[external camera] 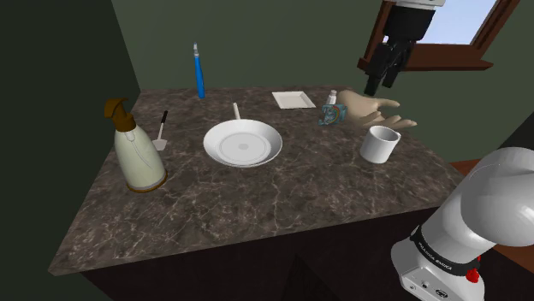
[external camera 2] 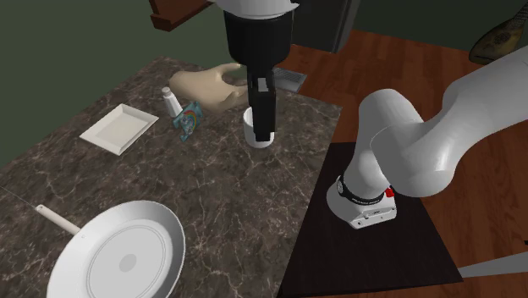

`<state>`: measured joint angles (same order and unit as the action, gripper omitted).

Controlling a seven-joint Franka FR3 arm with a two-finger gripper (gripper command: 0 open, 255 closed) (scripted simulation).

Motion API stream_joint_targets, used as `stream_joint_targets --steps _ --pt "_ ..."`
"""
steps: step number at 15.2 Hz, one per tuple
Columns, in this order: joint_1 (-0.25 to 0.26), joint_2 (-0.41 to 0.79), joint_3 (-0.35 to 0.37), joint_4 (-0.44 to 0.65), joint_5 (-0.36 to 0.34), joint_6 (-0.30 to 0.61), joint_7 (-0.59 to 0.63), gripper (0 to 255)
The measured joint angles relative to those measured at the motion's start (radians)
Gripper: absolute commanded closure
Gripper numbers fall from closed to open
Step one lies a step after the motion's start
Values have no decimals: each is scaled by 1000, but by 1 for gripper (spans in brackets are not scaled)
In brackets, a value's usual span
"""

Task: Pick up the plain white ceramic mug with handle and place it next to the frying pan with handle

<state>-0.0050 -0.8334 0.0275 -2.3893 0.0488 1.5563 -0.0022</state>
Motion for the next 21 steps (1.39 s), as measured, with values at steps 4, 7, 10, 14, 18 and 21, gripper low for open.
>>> stream_joint_targets --steps 4,7,10,14,18,21 --pt "-14 -10 -27 -63 -23 54 -27 0" --pt "-38 -34 -68 -147 -58 116 -65 0" --pt "-66 -34 -112 -232 -97 204 -104 0" --pt "-106 -7 -174 -306 -151 311 -155 0" --pt "-153 51 -246 -366 -210 437 -211 0" --pt "-184 103 -295 -416 -249 545 -244 0"
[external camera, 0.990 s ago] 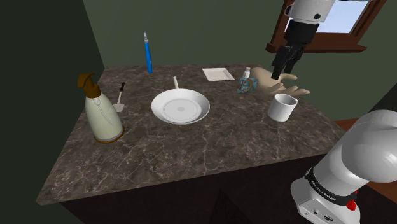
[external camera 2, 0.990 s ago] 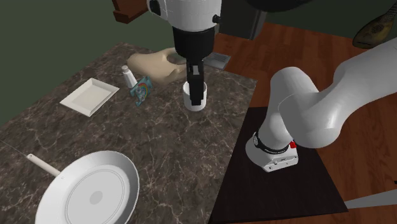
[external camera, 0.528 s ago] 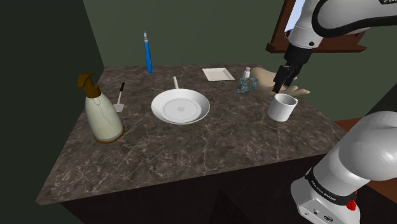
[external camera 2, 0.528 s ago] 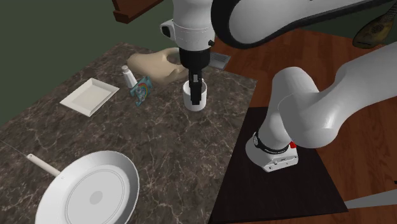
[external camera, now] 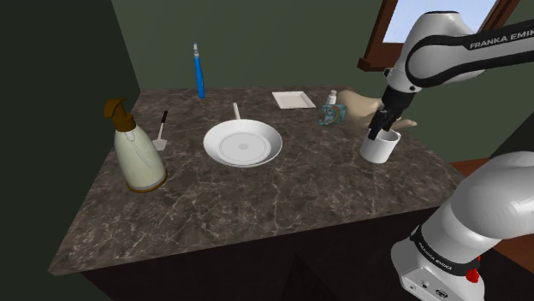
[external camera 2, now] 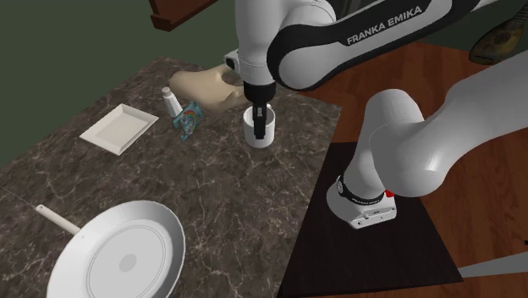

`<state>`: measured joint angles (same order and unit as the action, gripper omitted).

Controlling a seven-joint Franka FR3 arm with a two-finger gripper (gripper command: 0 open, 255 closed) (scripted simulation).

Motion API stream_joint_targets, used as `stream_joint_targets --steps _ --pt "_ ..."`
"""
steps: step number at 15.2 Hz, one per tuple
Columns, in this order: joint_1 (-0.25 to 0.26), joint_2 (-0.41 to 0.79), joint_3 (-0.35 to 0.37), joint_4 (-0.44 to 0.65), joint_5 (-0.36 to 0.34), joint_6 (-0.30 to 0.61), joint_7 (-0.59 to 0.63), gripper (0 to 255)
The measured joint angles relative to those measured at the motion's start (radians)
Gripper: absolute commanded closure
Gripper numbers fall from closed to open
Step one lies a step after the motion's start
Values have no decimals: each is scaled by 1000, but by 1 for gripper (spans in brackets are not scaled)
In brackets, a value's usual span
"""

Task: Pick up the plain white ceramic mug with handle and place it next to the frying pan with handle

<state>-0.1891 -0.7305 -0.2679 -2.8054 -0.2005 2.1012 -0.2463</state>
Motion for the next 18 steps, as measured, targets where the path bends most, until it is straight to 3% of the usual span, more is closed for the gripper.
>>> stream_joint_targets --steps 8,15,16,18 --pt "-16 102 -46 -60 -32 167 -20 0" --pt "-15 110 -47 -64 -33 179 -19 0" --pt "-15 110 -47 -64 -33 179 -19 255" --pt "-15 110 -47 -64 -33 179 -19 255"
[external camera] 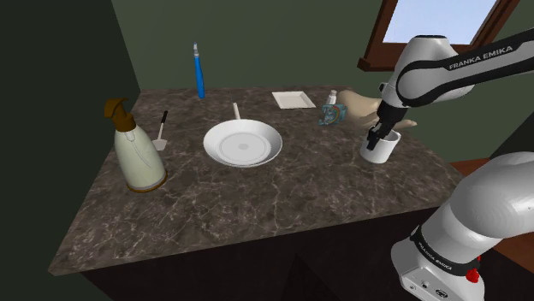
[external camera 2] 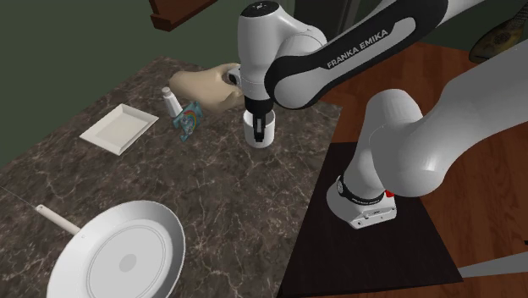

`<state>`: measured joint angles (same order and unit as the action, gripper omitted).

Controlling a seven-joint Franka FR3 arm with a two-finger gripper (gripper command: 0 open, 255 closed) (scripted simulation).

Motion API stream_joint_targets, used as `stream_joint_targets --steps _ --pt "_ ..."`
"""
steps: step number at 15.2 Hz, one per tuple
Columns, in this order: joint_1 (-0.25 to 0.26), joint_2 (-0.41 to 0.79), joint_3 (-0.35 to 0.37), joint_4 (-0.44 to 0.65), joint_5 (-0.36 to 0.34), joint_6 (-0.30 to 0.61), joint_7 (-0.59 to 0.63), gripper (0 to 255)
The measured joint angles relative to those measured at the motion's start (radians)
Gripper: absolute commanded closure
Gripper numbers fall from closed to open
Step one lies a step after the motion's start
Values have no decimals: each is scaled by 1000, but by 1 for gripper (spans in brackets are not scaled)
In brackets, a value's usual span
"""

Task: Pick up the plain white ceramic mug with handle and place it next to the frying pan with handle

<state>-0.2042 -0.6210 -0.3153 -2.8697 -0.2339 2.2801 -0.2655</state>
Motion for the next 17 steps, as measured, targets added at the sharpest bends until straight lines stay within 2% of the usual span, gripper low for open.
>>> stream_joint_targets --steps 8,17 --pt "0 0 0 0 0 0 0 255" --pt "3 -76 23 67 17 -142 -1 255"
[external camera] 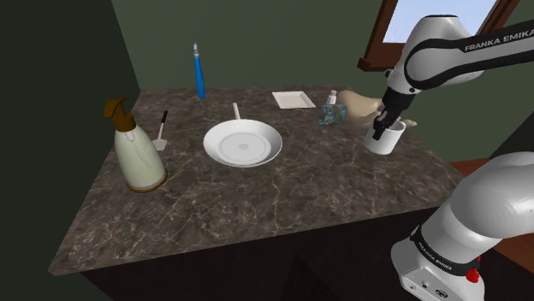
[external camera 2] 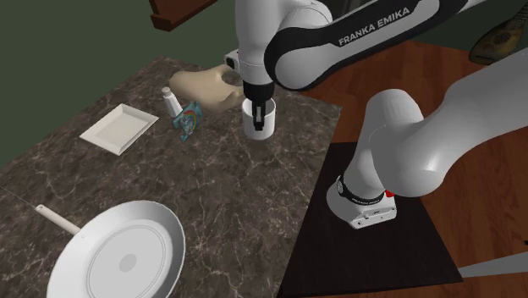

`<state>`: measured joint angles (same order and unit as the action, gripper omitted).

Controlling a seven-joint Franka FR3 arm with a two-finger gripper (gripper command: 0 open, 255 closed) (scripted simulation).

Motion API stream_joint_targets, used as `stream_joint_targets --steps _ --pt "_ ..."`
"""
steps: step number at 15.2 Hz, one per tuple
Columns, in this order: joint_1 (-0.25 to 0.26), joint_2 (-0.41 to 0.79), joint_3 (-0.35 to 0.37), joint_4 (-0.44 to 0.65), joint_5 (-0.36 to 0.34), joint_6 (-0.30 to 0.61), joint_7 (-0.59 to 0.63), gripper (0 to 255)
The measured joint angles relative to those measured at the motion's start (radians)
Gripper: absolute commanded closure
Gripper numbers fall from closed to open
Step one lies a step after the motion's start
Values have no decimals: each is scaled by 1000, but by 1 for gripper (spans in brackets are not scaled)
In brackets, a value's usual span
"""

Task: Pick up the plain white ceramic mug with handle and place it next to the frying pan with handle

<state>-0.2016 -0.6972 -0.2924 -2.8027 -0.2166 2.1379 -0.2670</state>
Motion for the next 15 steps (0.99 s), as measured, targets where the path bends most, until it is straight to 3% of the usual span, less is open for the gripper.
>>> stream_joint_targets --steps 15 --pt "13 -70 40 162 35 -232 0 255"
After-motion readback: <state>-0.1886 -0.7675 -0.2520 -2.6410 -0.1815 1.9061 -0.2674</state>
